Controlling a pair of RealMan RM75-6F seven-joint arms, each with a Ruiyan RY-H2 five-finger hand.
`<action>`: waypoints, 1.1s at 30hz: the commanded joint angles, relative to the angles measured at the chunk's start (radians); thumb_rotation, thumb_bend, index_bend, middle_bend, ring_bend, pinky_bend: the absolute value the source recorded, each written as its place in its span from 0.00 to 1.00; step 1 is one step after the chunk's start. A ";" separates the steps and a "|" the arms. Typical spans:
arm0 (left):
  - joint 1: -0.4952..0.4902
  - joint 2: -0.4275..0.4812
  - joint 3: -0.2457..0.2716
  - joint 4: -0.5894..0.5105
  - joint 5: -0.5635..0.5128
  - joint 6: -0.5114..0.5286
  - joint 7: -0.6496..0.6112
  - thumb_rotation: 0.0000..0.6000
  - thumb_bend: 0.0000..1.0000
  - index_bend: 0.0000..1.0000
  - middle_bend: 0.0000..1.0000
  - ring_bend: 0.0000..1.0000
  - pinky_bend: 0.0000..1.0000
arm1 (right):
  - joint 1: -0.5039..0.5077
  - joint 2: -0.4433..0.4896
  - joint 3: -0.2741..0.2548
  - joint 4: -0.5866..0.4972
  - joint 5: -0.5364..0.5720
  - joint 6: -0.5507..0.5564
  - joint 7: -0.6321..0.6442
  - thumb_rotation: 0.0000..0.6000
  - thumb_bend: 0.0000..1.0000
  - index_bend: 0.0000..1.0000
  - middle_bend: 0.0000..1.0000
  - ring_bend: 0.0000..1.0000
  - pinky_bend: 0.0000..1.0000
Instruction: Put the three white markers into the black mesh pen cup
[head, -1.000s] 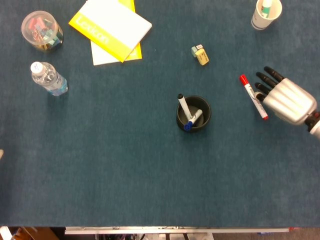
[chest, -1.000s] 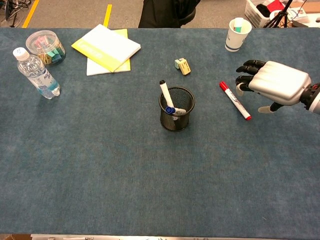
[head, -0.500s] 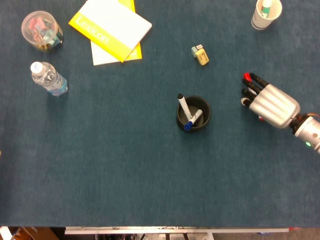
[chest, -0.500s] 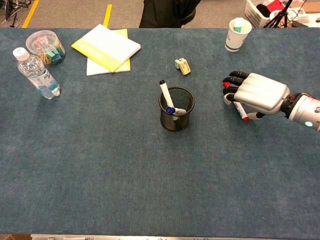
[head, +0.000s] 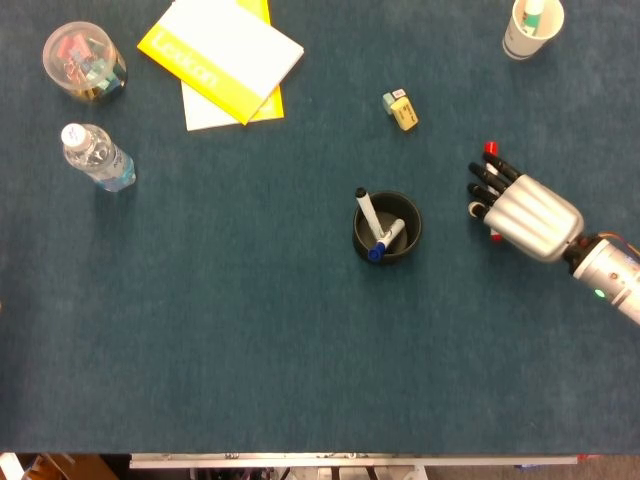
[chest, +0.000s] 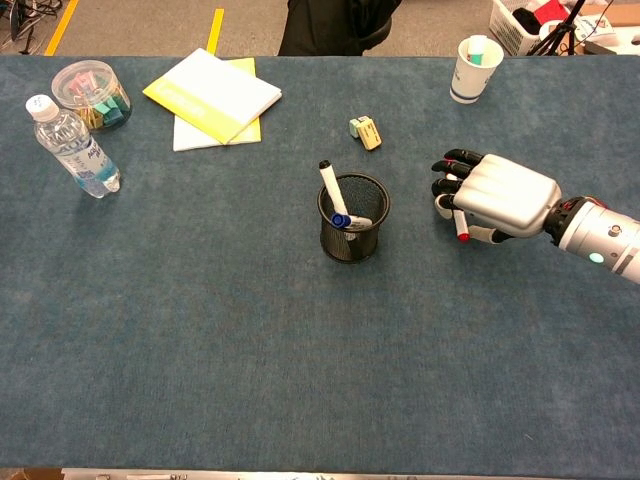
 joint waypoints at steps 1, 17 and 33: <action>0.000 0.000 0.000 0.000 0.000 -0.001 0.001 1.00 0.15 0.20 0.18 0.17 0.13 | -0.001 -0.005 -0.002 0.006 0.000 0.002 0.007 1.00 0.30 0.48 0.33 0.14 0.13; -0.001 0.000 0.001 0.001 0.002 -0.002 -0.001 1.00 0.15 0.20 0.18 0.17 0.13 | -0.005 0.002 -0.018 0.005 -0.004 0.015 0.011 1.00 0.32 0.56 0.36 0.16 0.13; -0.004 0.003 -0.001 -0.009 0.007 -0.001 0.008 1.00 0.15 0.20 0.18 0.17 0.13 | -0.029 0.098 0.063 -0.226 0.052 0.151 0.110 1.00 0.38 0.65 0.42 0.18 0.13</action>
